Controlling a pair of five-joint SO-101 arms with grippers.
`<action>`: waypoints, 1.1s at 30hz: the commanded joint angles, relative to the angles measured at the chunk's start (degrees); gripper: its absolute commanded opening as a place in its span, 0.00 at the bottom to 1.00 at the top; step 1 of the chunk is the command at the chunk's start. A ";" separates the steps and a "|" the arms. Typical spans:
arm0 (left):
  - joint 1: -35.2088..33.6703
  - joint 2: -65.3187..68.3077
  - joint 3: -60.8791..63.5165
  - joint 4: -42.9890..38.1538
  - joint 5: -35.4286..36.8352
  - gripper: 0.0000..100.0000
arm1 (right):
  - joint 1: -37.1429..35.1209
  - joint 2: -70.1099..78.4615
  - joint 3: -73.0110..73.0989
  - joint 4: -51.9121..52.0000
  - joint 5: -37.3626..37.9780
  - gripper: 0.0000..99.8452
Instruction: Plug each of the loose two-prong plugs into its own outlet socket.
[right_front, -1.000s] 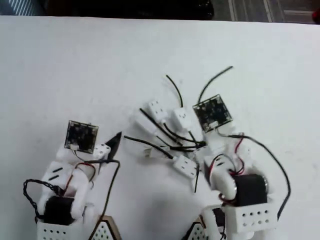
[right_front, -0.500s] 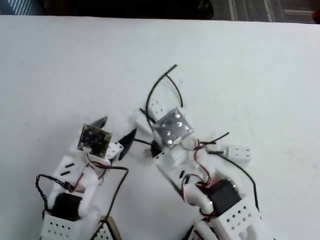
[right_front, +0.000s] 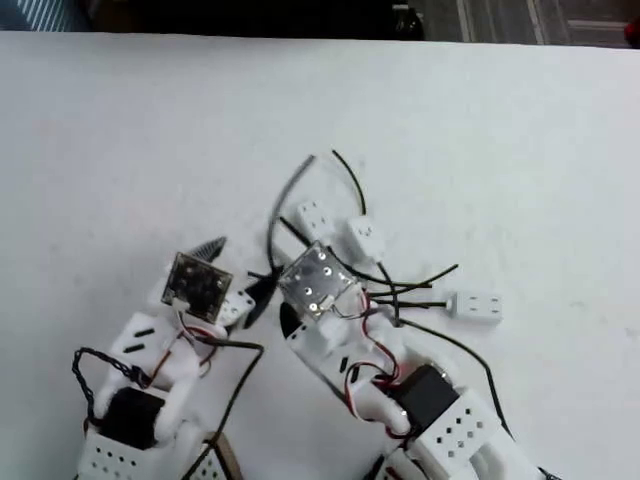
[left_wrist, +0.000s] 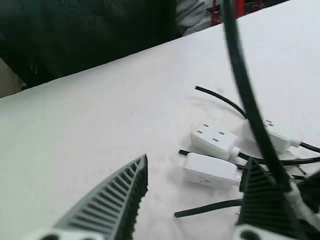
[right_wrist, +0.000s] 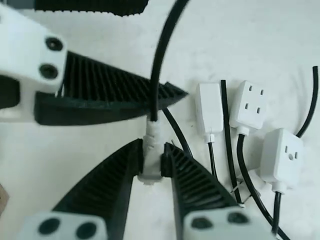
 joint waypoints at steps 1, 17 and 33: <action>8.04 -0.40 -5.80 5.71 0.00 0.29 | -0.40 -0.57 -0.26 -1.19 -0.35 0.02; -5.32 -0.04 -6.95 7.21 0.09 0.29 | 16.84 -0.40 -0.44 -3.38 -3.69 0.02; -2.07 45.85 -41.93 21.45 2.02 0.33 | 34.51 -0.40 4.22 -17.54 -13.19 0.02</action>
